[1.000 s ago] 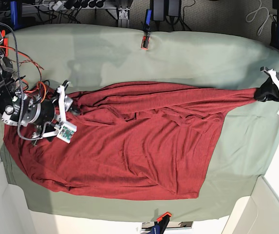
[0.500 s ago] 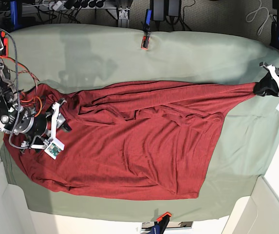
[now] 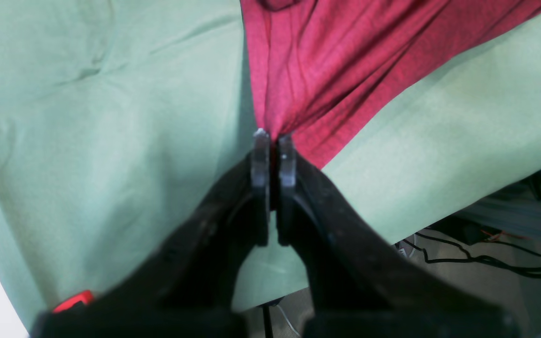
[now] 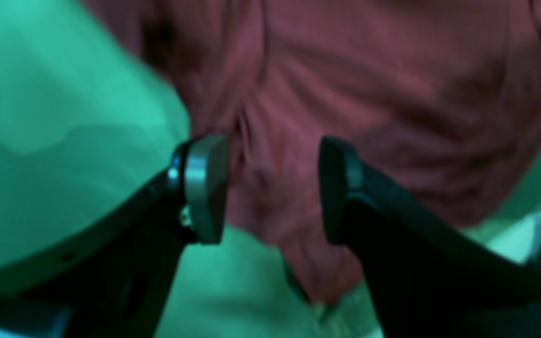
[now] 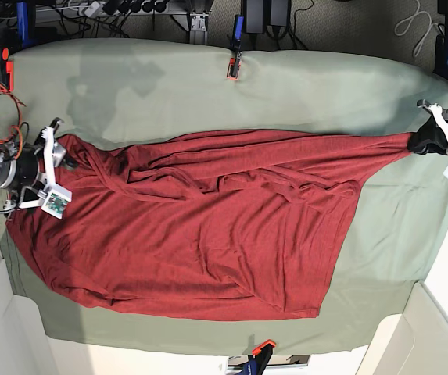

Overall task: Fold the T-shirt properly
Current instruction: 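Lower the right gripper's corner back onto the shirt body, then drag both held corners across the shirt, folding the edge over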

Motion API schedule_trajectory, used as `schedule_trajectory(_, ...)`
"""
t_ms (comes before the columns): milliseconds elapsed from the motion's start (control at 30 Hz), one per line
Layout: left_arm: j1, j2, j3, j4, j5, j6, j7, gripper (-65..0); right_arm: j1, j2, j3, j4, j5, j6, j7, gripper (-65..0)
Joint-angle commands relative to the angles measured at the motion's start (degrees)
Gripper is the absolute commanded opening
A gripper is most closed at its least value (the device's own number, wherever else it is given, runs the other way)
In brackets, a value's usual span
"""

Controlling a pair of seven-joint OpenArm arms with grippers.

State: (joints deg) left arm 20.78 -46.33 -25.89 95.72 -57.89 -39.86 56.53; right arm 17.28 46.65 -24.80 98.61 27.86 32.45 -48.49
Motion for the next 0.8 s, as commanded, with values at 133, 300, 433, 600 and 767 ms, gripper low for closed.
schedule_trajectory(133, -0.4, -1.4, -0.7, 0.7, -0.6, -0.1, -1.5, -65.0, -1.1, 1.1, 0.7, -0.9, -1.9, 1.2, 2.0, -34.0)
schedule_trajectory(300, -0.4, -1.4, -0.7, 0.7, -0.5, -0.1, -1.4, -65.0, -4.2, 1.1, -1.0, -0.9, -3.8, 1.9, 2.0, -34.0)
schedule_trajectory(433, -0.4, -1.4, -0.7, 0.7, -0.6, -0.1, -1.5, -65.0, -6.2, 1.1, -1.1, -0.9, -5.1, 1.8, 4.1, -34.0)
schedule_trajectory(600, -0.4, -1.4, -0.7, 0.7, -0.5, -0.1, -1.5, -65.0, -6.5, -0.1, -1.1, -1.7, -10.7, 0.7, 6.6, -34.0)
schedule_trajectory(767, -0.4, -1.4, -0.7, 0.7, -0.5, -0.1, -1.7, -65.0, -6.5, -2.4, -1.1, -4.8, -13.7, 0.2, 9.1, -34.0)
